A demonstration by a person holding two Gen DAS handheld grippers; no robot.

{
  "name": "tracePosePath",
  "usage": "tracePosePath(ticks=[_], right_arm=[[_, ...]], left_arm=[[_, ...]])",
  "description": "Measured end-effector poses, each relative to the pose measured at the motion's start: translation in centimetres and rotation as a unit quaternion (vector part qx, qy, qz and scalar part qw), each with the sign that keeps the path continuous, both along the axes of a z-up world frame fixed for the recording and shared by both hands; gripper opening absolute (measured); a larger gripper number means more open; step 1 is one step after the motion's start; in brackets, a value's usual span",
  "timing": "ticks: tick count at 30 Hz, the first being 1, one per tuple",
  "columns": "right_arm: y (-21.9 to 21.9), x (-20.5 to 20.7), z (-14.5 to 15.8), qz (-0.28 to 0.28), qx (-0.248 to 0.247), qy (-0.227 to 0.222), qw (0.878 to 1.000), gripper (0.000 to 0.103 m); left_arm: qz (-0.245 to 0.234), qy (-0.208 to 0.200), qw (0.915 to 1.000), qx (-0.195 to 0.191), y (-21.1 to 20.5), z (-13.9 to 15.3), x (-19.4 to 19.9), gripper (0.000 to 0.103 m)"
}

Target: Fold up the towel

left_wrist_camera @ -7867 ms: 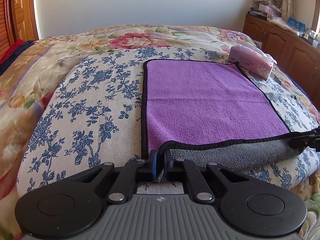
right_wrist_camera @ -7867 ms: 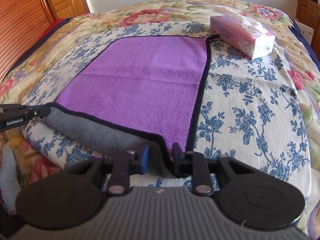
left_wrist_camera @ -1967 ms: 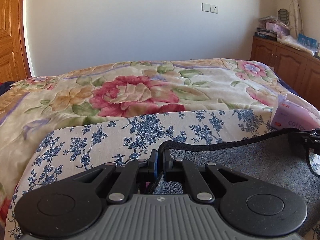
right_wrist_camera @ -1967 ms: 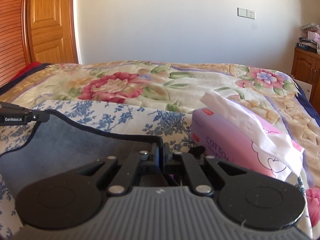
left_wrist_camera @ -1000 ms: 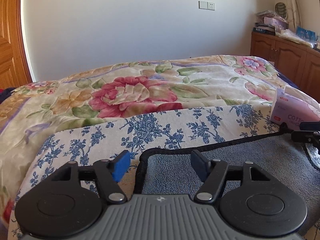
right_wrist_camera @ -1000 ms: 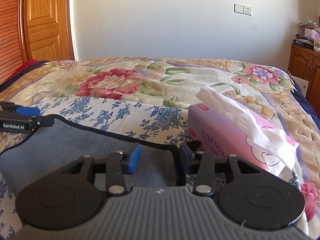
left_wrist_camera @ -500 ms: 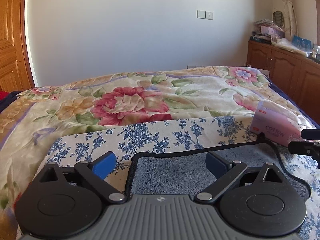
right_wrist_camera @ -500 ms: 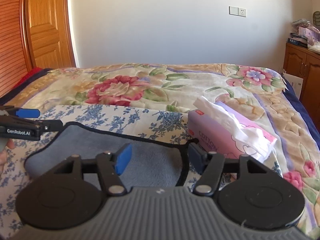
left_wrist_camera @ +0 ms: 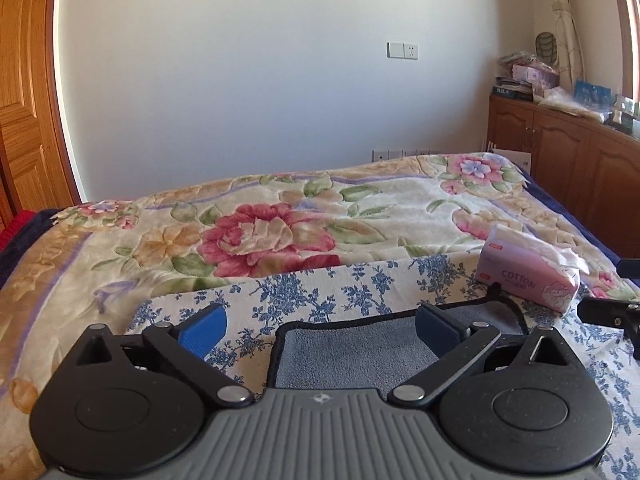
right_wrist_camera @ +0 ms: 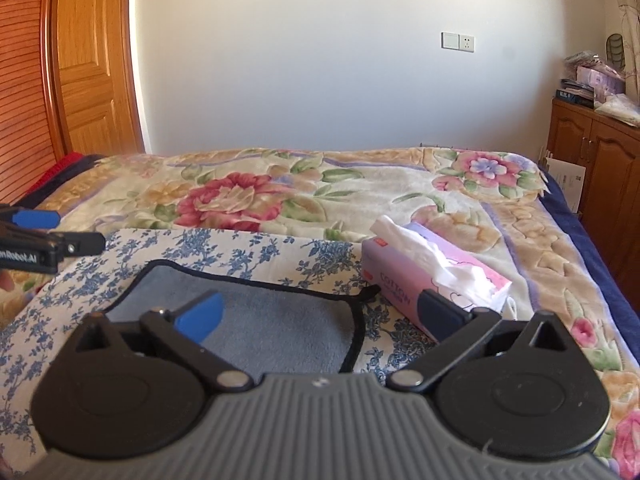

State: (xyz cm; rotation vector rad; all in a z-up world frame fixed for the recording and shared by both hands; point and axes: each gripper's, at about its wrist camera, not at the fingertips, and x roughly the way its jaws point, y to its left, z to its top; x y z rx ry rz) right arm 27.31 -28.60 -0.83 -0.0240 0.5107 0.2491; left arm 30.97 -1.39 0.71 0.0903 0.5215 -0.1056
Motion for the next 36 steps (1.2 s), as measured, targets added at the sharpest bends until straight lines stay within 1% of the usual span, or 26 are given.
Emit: tracePosePath(ticks=[7, 13, 25, 36], right_arm=[[-0.4, -1.8, 2.0, -0.003, 0.003, -0.011, 1.000, 0.103], [-0.8, -3.7, 3.6, -0.006, 0.003, -0.023, 1.000, 0.103], [-1.1, -7.1, 5.6, -0.004, 0.005, -0.033, 0.999, 0.103], [-1.0, -9.7, 6.6, -0.004, 0.005, -0.039, 0.999, 0.103]], left_arm=[[-0.002, -0.016, 0.9998, 0.010, -0.1, 2.6, -2.6, 0.103], [-0.006, -0.022, 0.9996, 0.015, -0.4, 4.3, -4.9, 0.103], [-0.011, -0.027, 0.9994, 0.017, -0.9, 6.2, -9.0, 0.103], [-0.017, -0.032, 0.9993, 0.011, -1.3, 7.4, -12.2, 0.103]])
